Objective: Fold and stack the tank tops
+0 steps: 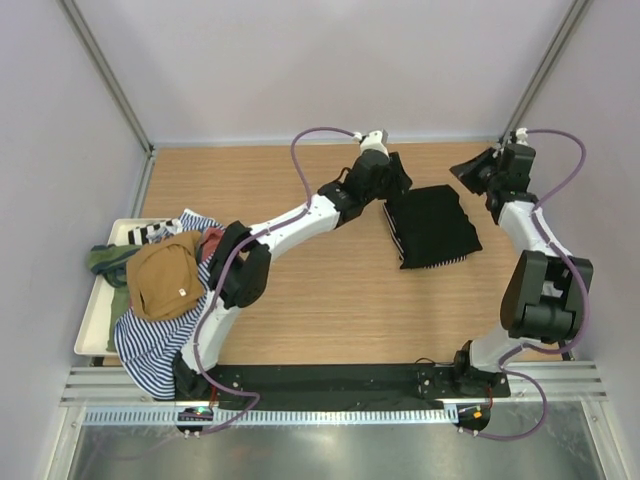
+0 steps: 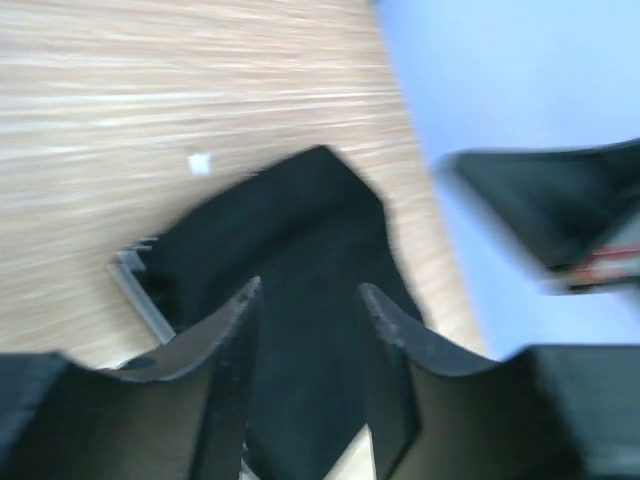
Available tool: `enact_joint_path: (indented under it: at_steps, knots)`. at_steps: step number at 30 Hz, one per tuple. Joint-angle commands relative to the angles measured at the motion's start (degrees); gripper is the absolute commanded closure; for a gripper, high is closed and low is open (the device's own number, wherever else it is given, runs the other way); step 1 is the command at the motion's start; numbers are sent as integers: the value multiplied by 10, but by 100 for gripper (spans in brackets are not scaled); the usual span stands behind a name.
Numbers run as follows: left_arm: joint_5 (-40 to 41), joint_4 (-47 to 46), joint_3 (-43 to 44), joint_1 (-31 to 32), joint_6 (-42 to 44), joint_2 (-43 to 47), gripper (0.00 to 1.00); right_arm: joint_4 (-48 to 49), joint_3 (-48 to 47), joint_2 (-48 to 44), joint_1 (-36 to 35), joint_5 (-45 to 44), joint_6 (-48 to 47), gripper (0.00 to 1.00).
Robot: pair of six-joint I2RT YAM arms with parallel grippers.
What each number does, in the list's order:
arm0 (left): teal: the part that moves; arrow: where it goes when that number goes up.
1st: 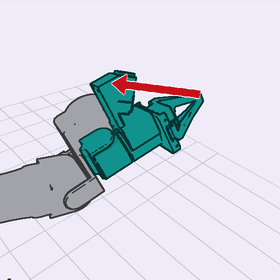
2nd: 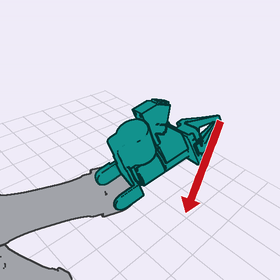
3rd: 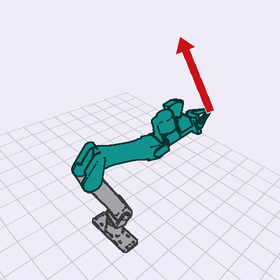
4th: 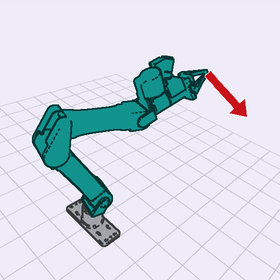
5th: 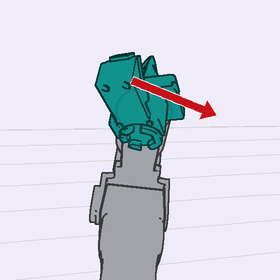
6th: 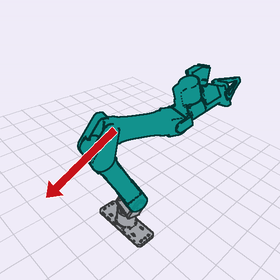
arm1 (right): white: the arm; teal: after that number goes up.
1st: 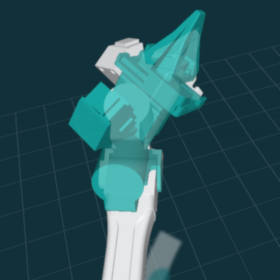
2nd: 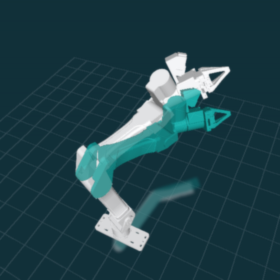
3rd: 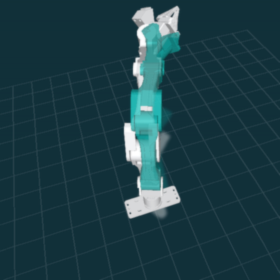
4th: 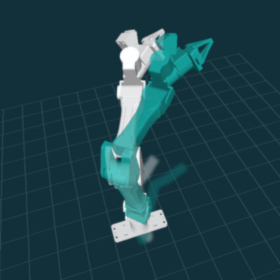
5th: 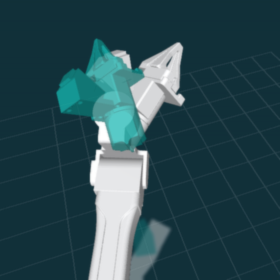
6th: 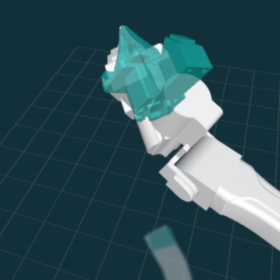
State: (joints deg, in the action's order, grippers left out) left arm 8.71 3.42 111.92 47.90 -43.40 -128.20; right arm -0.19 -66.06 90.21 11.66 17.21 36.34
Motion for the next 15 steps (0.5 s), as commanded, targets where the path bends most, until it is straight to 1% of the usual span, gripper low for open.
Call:
enact_joint_path:
  at_steps: [1,2,3,4,5,6,9,11,13,14,15]
  knots:
    - [-83,-26,35,6,-58,-38,58,124,54,46,7,113,81,99]
    - [-85,-31,41,7,-63,-49,59,187,66,69,12,140,100,99]
    - [-85,-32,49,6,-69,-71,60,219,88,86,21,151,115,99]
    - [-85,-45,51,5,-73,-79,62,248,95,102,28,162,149,99]
    - [-84,-47,56,4,-74,-90,63,299,102,139,35,172,164,99]
    - [-84,-47,65,2,-74,-99,64,329,113,157,41,187,181,99]
    - [-84,-44,73,-13,-78,-133,66,440,130,223,63,203,237,99]
    - [-84,-44,73,-25,-77,-155,67,498,140,240,77,201,256,99]
    - [-85,-41,74,-40,-74,-170,68,490,138,241,79,196,247,99]
    - [-101,-40,73,-45,-72,-170,68,455,132,236,79,193,234,98]
    - [-105,-39,68,-48,-66,-166,68,446,132,228,79,189,220,97]
